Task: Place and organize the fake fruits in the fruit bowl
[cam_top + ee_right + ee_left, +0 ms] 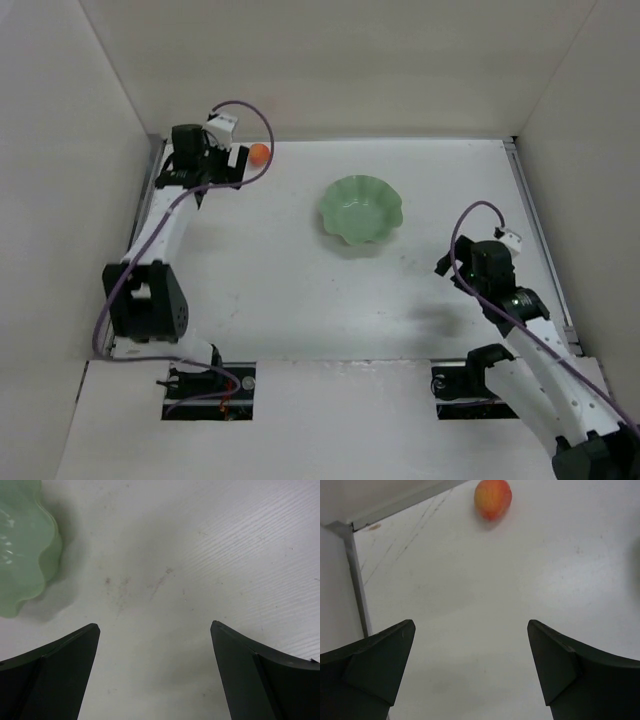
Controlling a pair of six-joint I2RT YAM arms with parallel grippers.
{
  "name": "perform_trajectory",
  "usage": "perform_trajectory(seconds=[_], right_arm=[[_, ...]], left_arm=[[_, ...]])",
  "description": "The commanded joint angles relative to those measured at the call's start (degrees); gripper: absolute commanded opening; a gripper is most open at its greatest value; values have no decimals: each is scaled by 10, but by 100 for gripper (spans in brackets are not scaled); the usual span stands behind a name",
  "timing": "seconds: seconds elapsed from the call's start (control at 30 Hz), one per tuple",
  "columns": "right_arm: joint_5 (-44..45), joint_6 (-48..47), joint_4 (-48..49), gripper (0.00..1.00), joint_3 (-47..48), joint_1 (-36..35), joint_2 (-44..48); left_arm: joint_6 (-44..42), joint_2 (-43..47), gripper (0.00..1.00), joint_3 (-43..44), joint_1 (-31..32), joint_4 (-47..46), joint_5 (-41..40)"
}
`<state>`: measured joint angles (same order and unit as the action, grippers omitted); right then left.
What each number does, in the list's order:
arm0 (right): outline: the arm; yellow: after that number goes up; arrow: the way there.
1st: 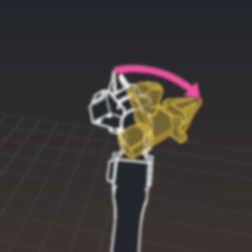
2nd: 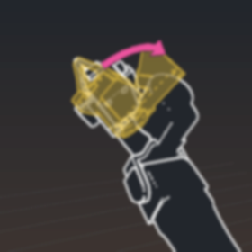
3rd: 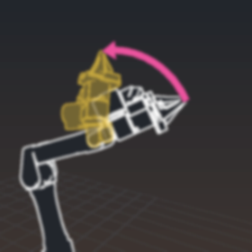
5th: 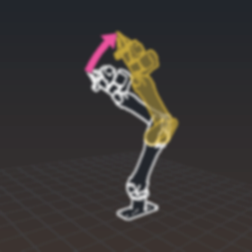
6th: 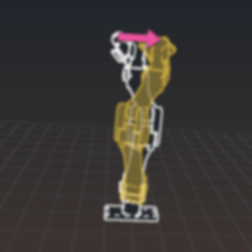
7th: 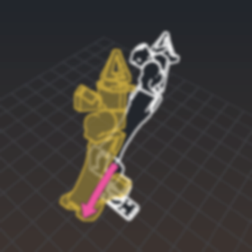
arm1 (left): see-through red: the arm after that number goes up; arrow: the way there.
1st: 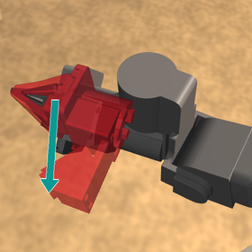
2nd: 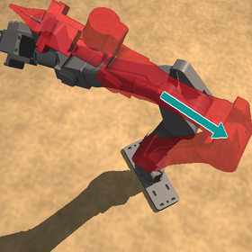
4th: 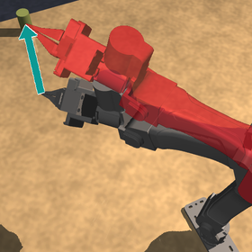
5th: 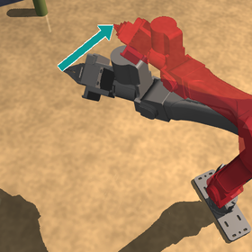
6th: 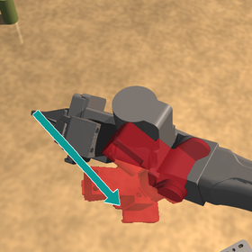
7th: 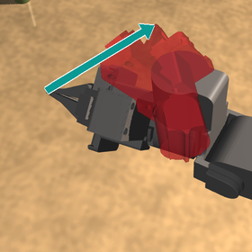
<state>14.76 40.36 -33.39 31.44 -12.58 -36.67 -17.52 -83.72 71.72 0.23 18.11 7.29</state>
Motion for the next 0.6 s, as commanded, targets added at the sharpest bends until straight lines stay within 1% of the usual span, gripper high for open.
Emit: perform_trajectory(seconds=[0.0,0.07,0.17,0.27,0.3,0.4,0.5,0.57], right_arm=[[90,-38,25,100,27,-35,-51],[100,-55,38,100,37,-30,-80],[88,-70,62,100,46,19,-93],[71,-78,76,100,48,80,-79],[65,-80,76,100,48,101,-70],[48,-95,68,100,49,156,-45],[44,-103,49,100,56,187,-30],[45,-103,35,100,61,197,-21]], left_arm=[[36,-122,100,124,35,-1,12],[43,-203,100,204,48,-6,10],[86,-318,100,318,53,-31,9],[123,-401,100,389,56,-73,-5],[131,-427,100,408,58,-98,-13],[131,-469,100,431,62,-156,-42],[126,-509,100,453,62,-190,-71],[122,-530,100,468,62,-193,-70]])
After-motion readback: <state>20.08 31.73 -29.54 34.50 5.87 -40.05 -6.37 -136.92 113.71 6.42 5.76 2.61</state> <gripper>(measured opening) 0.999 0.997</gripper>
